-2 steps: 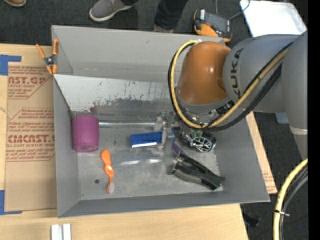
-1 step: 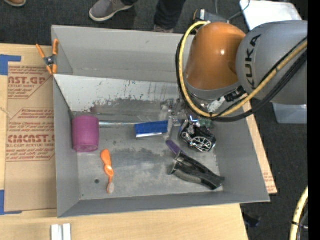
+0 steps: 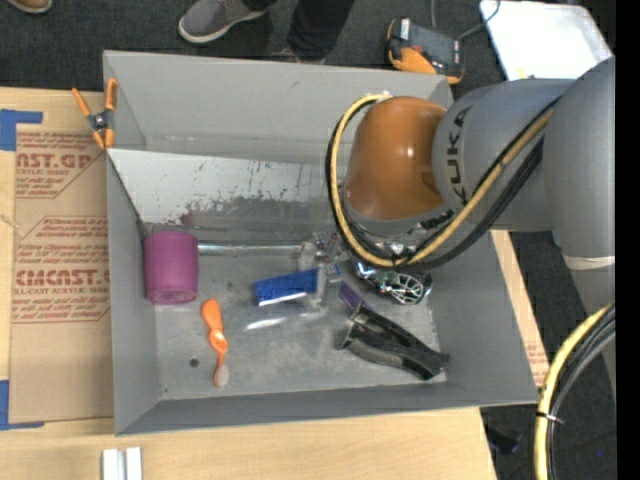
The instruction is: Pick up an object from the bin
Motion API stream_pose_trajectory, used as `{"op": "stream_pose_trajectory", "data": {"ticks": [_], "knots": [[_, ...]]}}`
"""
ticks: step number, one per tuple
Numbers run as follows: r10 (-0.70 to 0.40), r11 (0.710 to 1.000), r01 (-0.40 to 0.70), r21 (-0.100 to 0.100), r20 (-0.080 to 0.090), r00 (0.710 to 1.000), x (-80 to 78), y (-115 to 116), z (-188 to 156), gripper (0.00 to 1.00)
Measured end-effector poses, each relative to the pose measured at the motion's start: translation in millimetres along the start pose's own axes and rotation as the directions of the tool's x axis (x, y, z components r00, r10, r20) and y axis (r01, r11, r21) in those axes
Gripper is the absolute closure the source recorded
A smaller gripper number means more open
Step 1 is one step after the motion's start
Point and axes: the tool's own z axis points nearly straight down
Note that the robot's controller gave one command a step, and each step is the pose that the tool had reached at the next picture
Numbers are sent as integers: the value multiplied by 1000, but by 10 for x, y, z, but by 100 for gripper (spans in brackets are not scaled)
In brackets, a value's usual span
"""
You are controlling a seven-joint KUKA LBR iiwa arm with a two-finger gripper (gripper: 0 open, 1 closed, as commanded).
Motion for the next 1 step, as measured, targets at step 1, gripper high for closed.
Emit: {"op": "stream_pose_trajectory", "data": {"ticks": [1], "knots": [[12, 1000, -12, -3, -5, 1000, 20, -13, 456, 100]]}}
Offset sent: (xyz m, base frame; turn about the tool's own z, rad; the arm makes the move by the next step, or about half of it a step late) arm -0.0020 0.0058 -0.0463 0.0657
